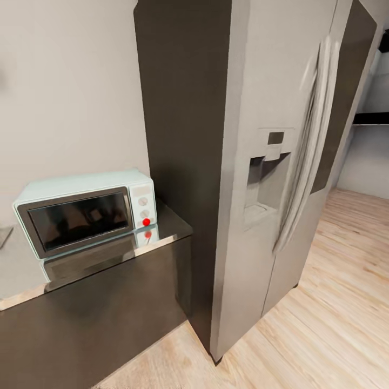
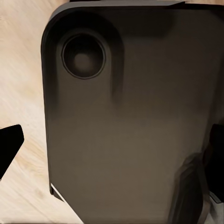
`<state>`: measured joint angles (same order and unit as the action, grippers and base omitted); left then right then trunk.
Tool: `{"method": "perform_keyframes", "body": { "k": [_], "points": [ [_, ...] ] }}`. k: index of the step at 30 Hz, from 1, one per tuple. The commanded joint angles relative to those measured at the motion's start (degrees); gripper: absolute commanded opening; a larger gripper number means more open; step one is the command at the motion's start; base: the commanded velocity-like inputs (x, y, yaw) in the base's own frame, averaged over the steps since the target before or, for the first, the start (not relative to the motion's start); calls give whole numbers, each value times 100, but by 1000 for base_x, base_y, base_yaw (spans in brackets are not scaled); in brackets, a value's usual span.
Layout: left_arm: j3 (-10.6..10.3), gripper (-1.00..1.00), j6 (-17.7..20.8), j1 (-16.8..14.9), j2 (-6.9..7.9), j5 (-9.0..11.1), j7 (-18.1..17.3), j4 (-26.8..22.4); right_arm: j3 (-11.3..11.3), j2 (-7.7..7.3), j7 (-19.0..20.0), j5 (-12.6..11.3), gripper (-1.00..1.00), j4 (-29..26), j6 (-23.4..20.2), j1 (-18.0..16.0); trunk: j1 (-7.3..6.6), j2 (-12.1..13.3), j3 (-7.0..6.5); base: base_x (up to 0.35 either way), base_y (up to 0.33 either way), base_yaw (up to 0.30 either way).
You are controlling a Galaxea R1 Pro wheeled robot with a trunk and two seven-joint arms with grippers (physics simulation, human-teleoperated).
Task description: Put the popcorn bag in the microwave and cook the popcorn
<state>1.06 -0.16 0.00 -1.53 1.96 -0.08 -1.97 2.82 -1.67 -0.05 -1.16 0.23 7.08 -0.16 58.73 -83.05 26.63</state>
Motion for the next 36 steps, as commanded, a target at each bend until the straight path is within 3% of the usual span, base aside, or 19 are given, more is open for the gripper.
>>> {"method": "perform_keyframes", "body": {
  "k": [1,25,36],
  "points": [
    [9,100,-2,0,-3,18,-1,-5,26,0,-2,-11,100,3,21,-2,0,-3,8,0,0,268],
    [9,100,-2,0,-5,22,-1,-5,26,0,-3,-13,100,3,21,-2,0,-3,97,1,0,266],
    [12,100,-2,0,-1,23,-1,-5,26,0,-3,-15,100,3,23,-2,0,-3,140,112,-49,264]
  ]
}}
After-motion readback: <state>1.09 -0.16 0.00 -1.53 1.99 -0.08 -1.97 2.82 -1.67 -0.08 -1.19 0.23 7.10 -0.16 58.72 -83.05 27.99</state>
